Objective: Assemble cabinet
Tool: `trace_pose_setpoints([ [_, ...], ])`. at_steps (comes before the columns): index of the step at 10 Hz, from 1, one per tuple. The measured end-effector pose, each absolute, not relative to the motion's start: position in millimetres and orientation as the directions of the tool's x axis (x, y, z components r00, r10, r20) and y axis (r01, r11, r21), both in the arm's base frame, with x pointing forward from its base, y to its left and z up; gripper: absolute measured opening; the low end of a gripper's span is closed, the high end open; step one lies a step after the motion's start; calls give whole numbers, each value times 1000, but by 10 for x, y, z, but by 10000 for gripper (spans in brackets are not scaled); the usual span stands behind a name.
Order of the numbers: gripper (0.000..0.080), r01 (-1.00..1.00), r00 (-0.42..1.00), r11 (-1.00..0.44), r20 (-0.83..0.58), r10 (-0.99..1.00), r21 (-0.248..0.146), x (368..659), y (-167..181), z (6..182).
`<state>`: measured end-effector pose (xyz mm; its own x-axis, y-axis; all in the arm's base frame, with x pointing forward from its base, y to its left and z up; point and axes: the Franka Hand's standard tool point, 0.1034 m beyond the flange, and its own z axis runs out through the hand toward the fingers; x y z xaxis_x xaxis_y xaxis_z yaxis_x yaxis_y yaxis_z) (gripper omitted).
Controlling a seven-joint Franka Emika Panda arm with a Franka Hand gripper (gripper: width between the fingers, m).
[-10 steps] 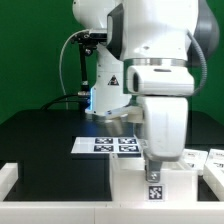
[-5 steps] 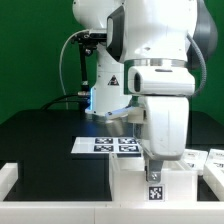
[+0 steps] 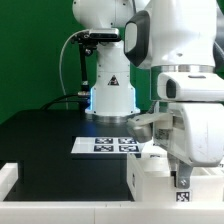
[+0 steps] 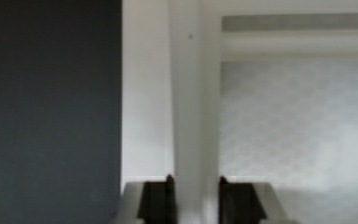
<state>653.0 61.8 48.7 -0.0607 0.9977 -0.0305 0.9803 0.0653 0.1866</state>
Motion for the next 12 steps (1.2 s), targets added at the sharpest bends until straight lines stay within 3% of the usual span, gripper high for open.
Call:
trace_pose_setpoints([
  [12,104,986,-12,15,-24,1000,166,6576,717,471],
])
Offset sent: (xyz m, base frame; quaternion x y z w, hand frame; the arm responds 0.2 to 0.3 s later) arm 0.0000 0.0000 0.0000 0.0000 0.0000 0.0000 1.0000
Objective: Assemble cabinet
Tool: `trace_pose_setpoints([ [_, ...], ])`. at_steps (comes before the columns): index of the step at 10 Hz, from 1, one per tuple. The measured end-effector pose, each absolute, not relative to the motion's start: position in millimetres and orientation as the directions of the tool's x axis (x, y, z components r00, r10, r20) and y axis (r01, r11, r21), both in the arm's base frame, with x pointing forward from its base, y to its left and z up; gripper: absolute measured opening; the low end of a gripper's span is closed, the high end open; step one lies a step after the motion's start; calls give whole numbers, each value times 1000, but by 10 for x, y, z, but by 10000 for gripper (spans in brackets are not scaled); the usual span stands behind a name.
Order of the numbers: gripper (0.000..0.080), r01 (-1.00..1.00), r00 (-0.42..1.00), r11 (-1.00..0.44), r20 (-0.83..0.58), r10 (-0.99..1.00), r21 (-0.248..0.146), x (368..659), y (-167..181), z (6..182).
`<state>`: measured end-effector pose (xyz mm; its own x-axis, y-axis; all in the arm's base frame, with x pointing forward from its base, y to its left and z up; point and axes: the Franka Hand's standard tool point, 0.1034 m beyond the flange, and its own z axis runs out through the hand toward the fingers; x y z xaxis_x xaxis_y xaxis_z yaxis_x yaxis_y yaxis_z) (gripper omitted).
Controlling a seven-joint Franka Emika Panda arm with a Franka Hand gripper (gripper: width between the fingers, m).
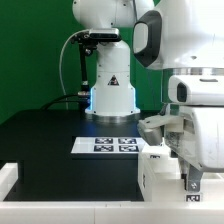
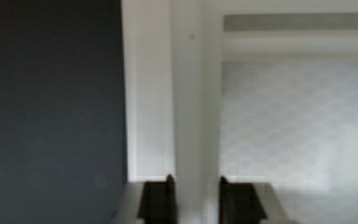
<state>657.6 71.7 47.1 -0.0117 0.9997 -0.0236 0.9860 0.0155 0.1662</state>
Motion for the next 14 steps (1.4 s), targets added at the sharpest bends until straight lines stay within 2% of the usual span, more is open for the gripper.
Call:
trace_pose_setpoints([
  [2,104,988,16,-12,-24,1000,152,6591,717,468],
  [5,104,988,27,-23,-22,999,153,6596,714,470],
  [6,202,988,27,-24,-22,999,153,6595,711,467],
  [7,202,988,28,-24,-22,999,153,6596,707,467],
  [8,342,988,19,-15,-25,999,156,6606,697,488],
  [9,477,985,1,5,-36,999,173,6649,679,598],
  [10,477,983,10,-3,-35,999,183,6645,684,689],
  [11,659,980,68,-63,-24,997,188,6599,704,767],
  [12,754,975,122,-116,-18,992,190,6537,739,830],
  [13,754,975,121,-115,-19,992,190,6537,714,845],
  [14,791,975,123,-117,-19,992,188,6534,706,828],
])
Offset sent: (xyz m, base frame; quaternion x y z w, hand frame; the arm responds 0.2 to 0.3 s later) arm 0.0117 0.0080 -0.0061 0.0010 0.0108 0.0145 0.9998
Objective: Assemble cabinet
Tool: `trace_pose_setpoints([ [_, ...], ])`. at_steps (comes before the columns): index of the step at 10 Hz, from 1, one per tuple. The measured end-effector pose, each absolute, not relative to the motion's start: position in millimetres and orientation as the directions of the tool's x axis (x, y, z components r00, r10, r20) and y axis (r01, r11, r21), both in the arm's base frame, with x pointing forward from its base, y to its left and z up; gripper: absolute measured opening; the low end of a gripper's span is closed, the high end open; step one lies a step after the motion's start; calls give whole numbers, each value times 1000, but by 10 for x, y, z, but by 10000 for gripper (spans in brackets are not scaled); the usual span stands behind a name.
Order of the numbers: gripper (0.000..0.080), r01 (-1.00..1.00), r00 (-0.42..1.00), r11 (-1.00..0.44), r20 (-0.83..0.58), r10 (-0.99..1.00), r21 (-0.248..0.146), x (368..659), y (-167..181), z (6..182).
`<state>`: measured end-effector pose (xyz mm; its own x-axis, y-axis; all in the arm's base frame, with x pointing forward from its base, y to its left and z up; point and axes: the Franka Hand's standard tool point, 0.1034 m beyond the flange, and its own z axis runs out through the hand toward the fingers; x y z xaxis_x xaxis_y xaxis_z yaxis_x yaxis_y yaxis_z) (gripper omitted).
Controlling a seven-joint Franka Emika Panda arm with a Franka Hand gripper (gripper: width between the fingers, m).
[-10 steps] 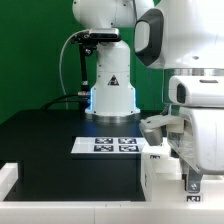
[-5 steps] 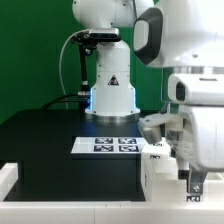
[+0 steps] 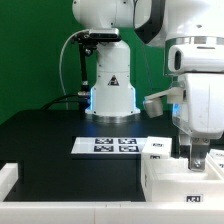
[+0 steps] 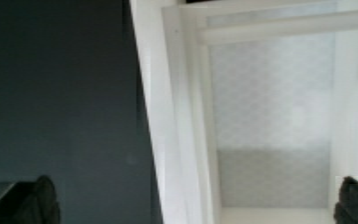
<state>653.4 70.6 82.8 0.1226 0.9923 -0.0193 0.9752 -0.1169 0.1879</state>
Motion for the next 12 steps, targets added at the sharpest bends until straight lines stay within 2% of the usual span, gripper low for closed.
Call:
trace_pose_setpoints([
  [2,797,971,151,-146,-11,989,191,6519,723,832],
  [5,797,927,330,-331,36,943,177,6062,975,870],
  [10,797,925,339,-340,34,940,170,6029,978,845],
  [12,797,904,398,-400,40,916,150,5723,1117,898],
])
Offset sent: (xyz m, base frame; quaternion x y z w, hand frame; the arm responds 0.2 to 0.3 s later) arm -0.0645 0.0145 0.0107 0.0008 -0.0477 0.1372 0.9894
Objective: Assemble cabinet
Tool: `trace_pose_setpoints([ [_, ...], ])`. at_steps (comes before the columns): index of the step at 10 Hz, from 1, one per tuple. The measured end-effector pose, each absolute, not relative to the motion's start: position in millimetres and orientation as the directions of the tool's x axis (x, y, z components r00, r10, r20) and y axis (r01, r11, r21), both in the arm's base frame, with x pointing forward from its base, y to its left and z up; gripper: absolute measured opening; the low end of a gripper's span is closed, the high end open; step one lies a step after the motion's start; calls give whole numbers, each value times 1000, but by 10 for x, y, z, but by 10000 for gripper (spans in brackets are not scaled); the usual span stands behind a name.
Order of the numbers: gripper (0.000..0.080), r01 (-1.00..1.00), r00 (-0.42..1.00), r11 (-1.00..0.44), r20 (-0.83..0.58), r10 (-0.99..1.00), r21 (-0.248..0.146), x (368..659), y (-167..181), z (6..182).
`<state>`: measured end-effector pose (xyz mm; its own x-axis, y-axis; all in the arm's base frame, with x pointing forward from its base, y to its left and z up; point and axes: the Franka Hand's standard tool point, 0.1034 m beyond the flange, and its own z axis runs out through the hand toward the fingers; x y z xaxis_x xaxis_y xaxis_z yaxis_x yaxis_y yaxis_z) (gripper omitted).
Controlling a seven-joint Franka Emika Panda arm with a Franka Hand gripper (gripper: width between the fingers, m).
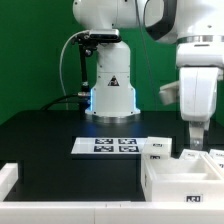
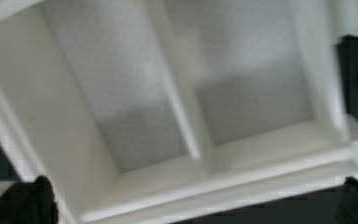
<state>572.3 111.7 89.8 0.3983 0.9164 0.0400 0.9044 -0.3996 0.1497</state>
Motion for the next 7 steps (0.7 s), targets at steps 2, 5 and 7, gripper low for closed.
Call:
trace_pose_setpoints([
  [2,797,893,425,-427,44,904,140,5574,1168,895],
  [5,797,893,426,-428,43,903,140,5577,1159,888],
  [7,797,878,458,-460,51,888,129,5389,1272,840],
])
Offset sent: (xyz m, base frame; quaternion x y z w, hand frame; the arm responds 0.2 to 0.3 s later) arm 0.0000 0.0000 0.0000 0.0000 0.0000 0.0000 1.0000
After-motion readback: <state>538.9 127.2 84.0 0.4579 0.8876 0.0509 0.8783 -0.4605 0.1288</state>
